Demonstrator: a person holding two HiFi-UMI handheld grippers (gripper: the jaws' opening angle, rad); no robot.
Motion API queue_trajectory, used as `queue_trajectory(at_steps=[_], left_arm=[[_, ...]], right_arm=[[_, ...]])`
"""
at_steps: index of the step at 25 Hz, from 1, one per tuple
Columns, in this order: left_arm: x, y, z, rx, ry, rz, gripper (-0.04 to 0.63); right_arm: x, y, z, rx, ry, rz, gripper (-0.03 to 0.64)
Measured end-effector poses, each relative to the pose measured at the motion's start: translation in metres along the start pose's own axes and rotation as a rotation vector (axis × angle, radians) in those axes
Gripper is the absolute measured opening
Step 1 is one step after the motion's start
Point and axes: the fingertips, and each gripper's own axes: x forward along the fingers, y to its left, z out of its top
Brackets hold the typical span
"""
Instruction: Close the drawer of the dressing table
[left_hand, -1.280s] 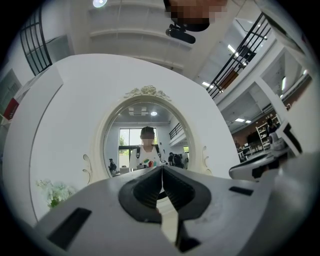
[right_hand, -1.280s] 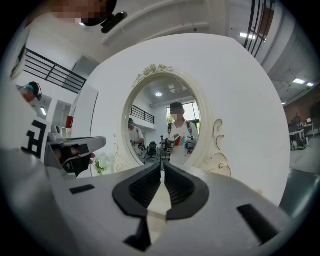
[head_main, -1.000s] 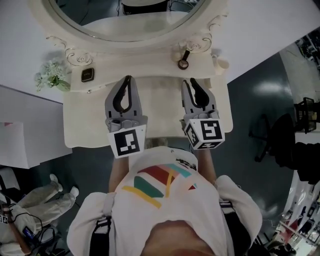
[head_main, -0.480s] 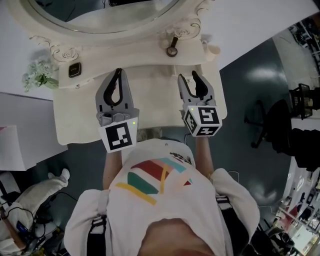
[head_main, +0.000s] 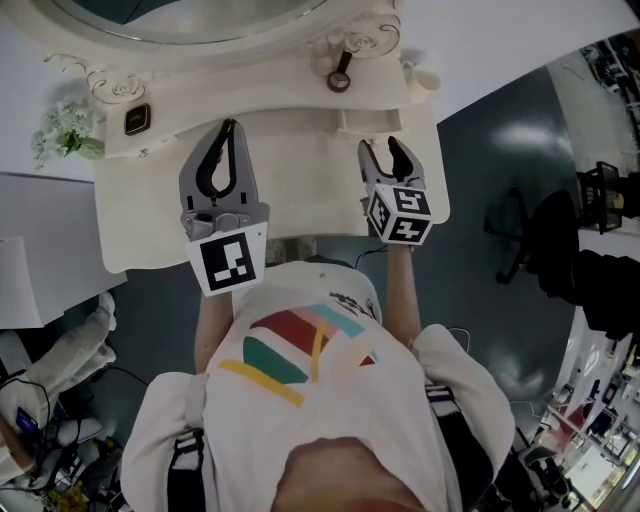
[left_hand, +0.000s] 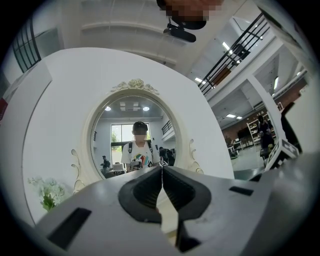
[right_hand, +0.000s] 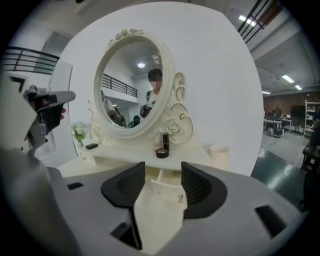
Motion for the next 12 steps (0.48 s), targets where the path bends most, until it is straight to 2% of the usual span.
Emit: queue_trajectory(at_steps=[7,12], left_arm=[[0.000,0.005,-0.005,0.029,0.016,0.021,0.008],[-0.001,0.010,-0.011,0.040,0.032,0.040,0.008]], right_arm=[[0.021,-0.020,-0.038,-0.044,0.102,-0.051,0.189],[0.036,-0.025,-0.063,-0.053,0.171,-0.054,0.189]])
